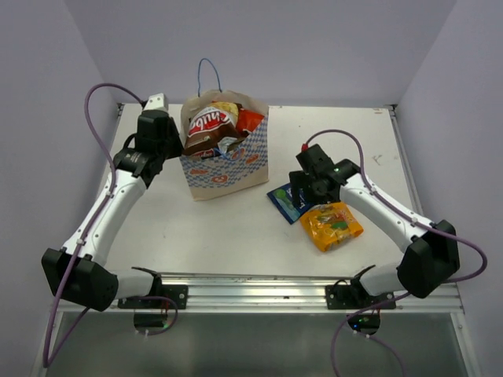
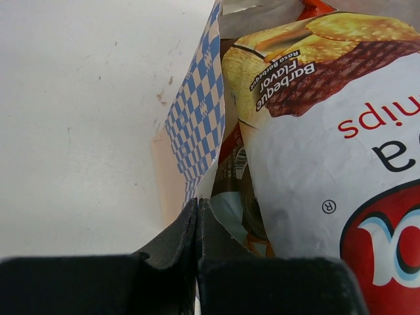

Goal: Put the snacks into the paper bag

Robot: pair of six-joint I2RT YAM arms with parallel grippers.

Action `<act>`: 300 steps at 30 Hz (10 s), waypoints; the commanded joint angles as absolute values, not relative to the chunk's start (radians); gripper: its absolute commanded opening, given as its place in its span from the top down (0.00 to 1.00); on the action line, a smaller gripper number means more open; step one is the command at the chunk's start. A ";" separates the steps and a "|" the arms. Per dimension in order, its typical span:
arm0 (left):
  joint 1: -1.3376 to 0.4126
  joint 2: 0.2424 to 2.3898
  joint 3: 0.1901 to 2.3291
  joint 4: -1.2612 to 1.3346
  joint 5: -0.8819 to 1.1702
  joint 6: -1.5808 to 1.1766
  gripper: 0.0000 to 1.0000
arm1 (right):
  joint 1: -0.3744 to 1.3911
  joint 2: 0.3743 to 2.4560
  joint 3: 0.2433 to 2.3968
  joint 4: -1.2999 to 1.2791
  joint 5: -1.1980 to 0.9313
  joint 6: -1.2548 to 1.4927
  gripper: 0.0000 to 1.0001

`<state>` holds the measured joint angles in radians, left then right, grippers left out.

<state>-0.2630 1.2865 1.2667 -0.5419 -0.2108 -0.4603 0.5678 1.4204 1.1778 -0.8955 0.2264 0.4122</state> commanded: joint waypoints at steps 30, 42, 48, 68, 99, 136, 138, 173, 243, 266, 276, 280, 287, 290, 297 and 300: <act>-0.261 1.287 1.276 -0.529 -0.132 -0.430 1.00 | 0.592 1.317 1.375 -0.972 0.345 0.396 1.00; -0.259 1.295 1.278 -0.499 -0.097 -0.425 1.00 | 0.594 1.923 2.597 -0.771 -0.206 0.417 1.00; -0.259 1.293 1.276 -0.500 -0.103 -0.422 1.00 | 0.612 2.025 2.422 -0.572 -0.477 0.652 1.00; -0.259 1.286 1.285 -0.500 -0.147 -0.419 1.00 | 0.854 2.192 2.410 -1.356 0.218 0.244 1.00; -0.259 1.267 1.287 -0.515 -0.097 -0.430 1.00 | 0.838 1.508 1.946 -0.940 0.620 0.329 0.04; -0.259 1.213 1.325 -0.600 -0.147 -0.394 1.00 | 0.552 1.885 1.054 -0.466 0.388 0.572 0.45; -0.259 1.212 1.322 -0.598 -0.152 -0.393 1.00 | 0.552 1.869 1.035 -0.472 0.379 0.569 0.59; -0.259 1.220 1.262 -0.525 -0.091 -0.420 1.00 | 0.770 2.100 2.332 -0.719 -0.347 0.491 1.00; -0.322 1.063 1.200 -0.629 -0.060 -0.541 1.00 | 0.828 1.287 1.445 -0.715 0.371 0.503 0.48; -0.460 1.117 1.380 -0.609 -0.158 -0.571 1.00 | 0.813 1.545 1.874 -0.906 0.339 0.410 1.00; -0.653 1.175 1.480 -0.647 -0.315 -0.584 1.00 | 0.824 1.614 2.179 -1.117 0.333 0.423 1.00; -0.653 1.177 1.398 -0.657 -0.287 -0.607 1.00 | 0.824 1.525 1.960 -1.086 0.394 0.456 0.88; -0.655 1.186 1.336 -0.663 -0.275 -0.603 1.00 | 0.821 1.445 1.697 -1.042 0.520 0.534 0.64; -0.655 1.183 1.332 -0.678 -0.273 -0.603 1.00 | 0.796 1.428 1.622 -1.005 0.534 0.546 0.61; -0.655 1.154 1.301 -0.741 -0.296 -0.607 1.00 | 0.746 1.410 1.604 -0.946 0.558 0.540 0.52; -0.653 1.141 1.292 -0.755 -0.304 -0.609 1.00 | 0.720 1.417 1.628 -0.942 0.565 0.516 0.49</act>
<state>-0.6495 1.1812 1.2957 -0.7570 -0.2878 -0.5846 0.7372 1.4372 1.5818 -0.9779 0.5236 0.5220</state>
